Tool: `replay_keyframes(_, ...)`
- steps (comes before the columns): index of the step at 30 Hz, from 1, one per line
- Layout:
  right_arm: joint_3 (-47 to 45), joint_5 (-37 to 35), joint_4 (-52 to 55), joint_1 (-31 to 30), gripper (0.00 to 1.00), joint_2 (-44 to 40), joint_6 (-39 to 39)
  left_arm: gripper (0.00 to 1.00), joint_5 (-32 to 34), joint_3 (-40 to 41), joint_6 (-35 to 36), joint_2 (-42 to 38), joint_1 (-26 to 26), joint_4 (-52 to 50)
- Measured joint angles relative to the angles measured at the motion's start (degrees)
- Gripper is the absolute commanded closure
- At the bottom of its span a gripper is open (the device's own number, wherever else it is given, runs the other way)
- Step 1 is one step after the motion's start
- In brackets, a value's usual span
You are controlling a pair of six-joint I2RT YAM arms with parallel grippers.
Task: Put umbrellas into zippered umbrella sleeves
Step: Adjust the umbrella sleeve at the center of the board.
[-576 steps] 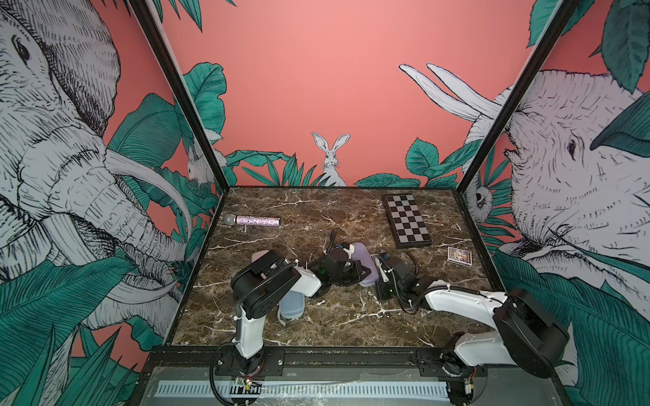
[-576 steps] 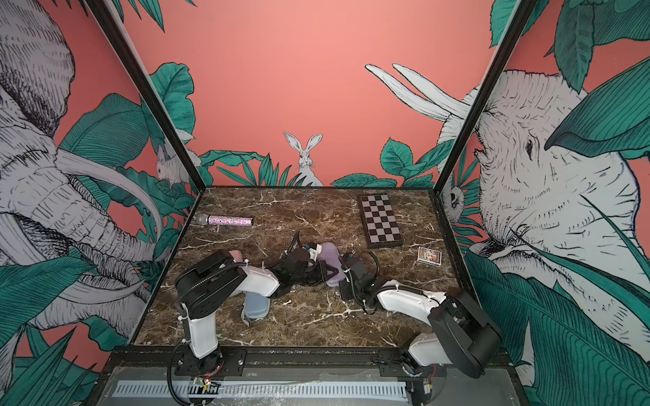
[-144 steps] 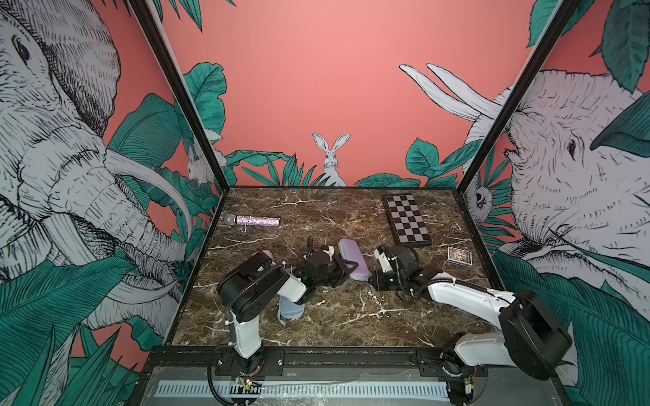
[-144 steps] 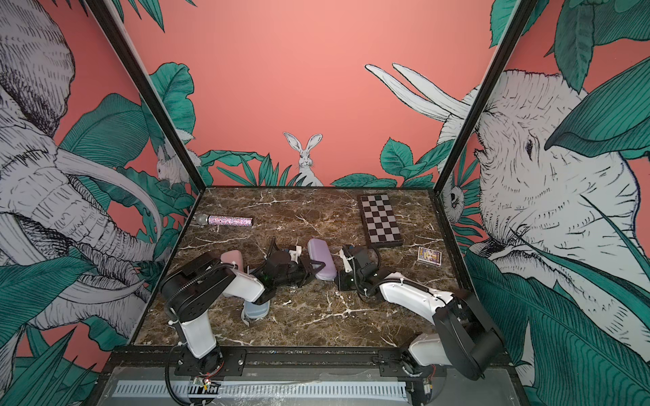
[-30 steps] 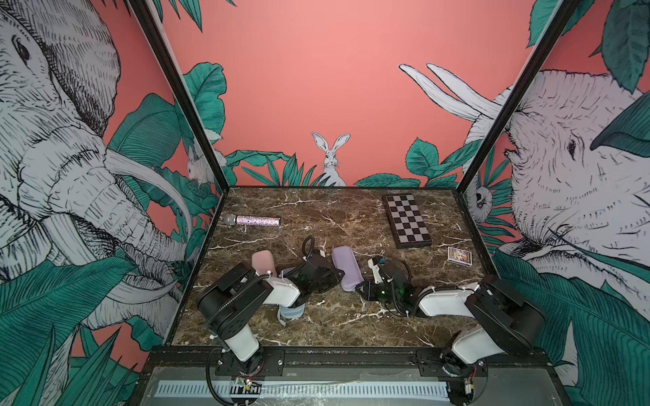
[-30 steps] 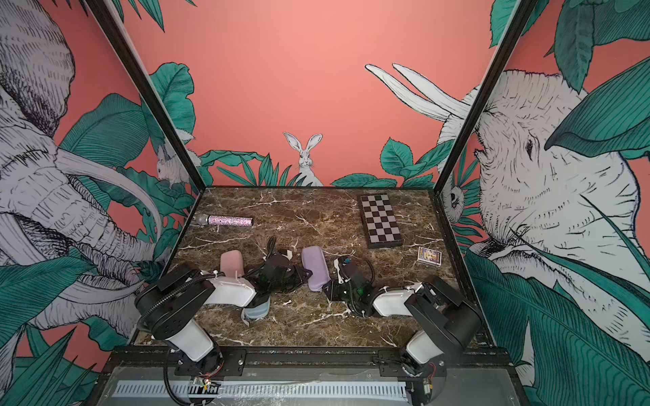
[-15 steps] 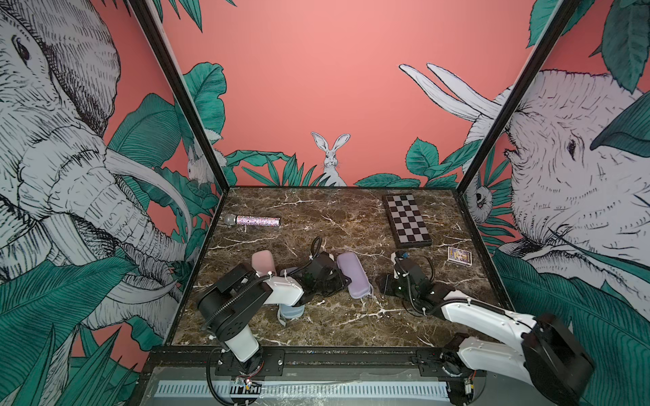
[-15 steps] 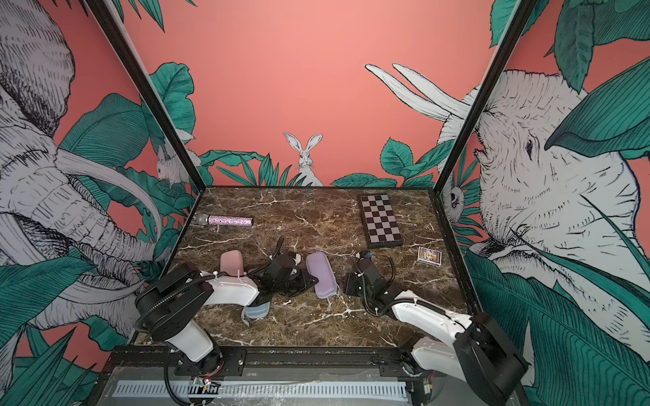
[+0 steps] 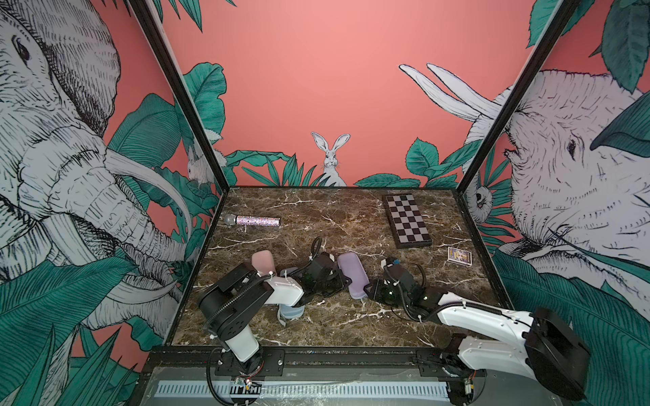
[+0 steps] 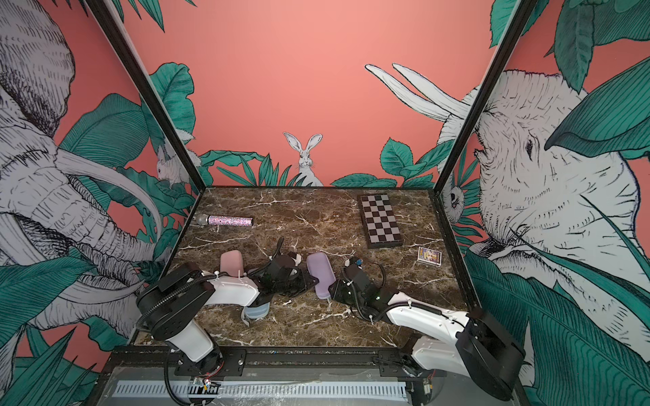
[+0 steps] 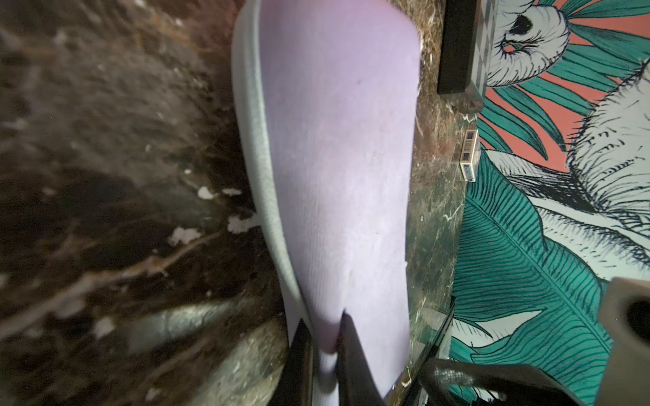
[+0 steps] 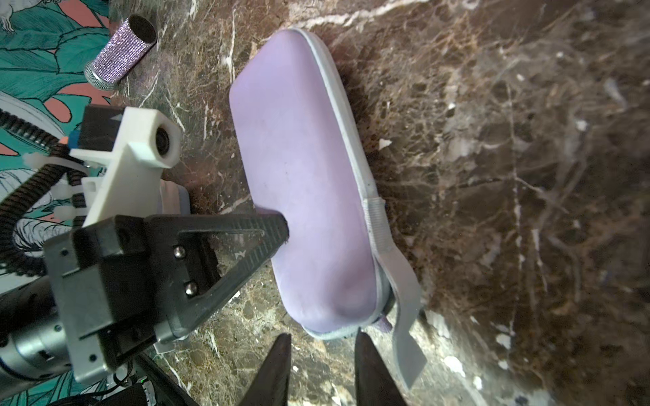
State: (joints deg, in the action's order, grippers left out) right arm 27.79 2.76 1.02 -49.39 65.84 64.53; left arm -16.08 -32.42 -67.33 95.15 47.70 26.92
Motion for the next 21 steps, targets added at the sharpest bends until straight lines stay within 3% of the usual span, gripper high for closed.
replay_keyframes(10, -1.7, 0.1, -4.9, -0.1, 0.70, 5.0, 3.5, 0.91, -0.5, 0.2, -0.1, 0.7, 0.0, 1.6)
replay_keyframes(21, -3.3, -0.7, -6.2, -1.2, 0.68, 4.7, 5.9, 0.90, -0.6, 0.6, -0.3, 1.3, 0.0, 3.4)
